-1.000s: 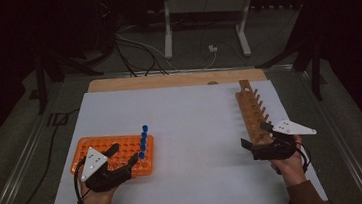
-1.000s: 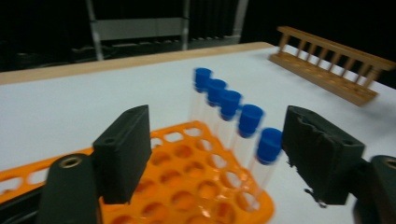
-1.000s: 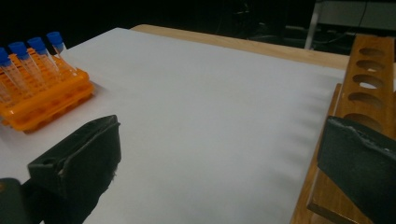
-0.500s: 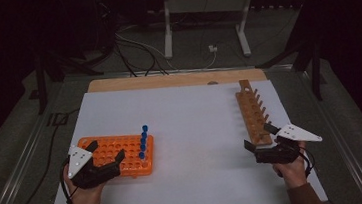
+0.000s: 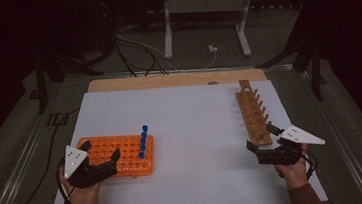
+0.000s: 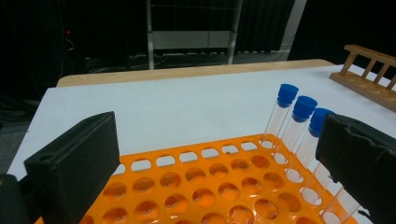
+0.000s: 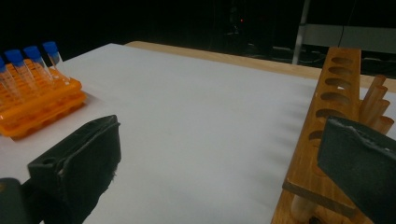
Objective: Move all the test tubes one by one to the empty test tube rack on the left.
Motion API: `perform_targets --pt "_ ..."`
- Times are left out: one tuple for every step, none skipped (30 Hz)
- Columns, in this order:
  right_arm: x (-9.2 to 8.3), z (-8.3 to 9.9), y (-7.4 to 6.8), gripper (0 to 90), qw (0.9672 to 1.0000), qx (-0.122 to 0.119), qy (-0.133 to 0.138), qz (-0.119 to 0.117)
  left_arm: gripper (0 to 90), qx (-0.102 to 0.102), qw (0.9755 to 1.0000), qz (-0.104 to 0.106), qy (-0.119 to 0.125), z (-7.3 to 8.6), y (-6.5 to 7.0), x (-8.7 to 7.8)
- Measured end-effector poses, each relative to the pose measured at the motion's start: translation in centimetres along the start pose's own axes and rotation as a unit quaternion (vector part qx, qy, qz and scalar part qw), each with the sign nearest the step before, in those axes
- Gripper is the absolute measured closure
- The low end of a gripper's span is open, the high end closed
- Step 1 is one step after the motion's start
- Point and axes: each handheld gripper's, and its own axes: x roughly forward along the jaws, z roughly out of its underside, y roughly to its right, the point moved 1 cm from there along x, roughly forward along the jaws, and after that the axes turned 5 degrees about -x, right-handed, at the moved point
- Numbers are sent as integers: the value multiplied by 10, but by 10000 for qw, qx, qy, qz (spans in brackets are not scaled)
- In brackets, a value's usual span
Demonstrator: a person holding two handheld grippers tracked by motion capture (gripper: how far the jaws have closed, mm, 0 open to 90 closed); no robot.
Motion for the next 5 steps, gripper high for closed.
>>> perform_targets --pt "0 0 0 0 10000 -16 -15 8 6 -15 10000 2 2 0 0 0" --pt "0 0 -1 0 10000 -44 -24 25 6 -21 10000 -16 3 0 0 0" --pt "0 1 -2 0 10000 -52 -39 28 6 -23 10000 -31 -4 0 -1 0" --pt "1 1 -2 0 10000 -47 -38 21 6 -31 10000 -34 -13 1 -1 0" --pt "1 1 -3 0 10000 -49 -41 12 6 -36 10000 -33 -19 1 -1 0"
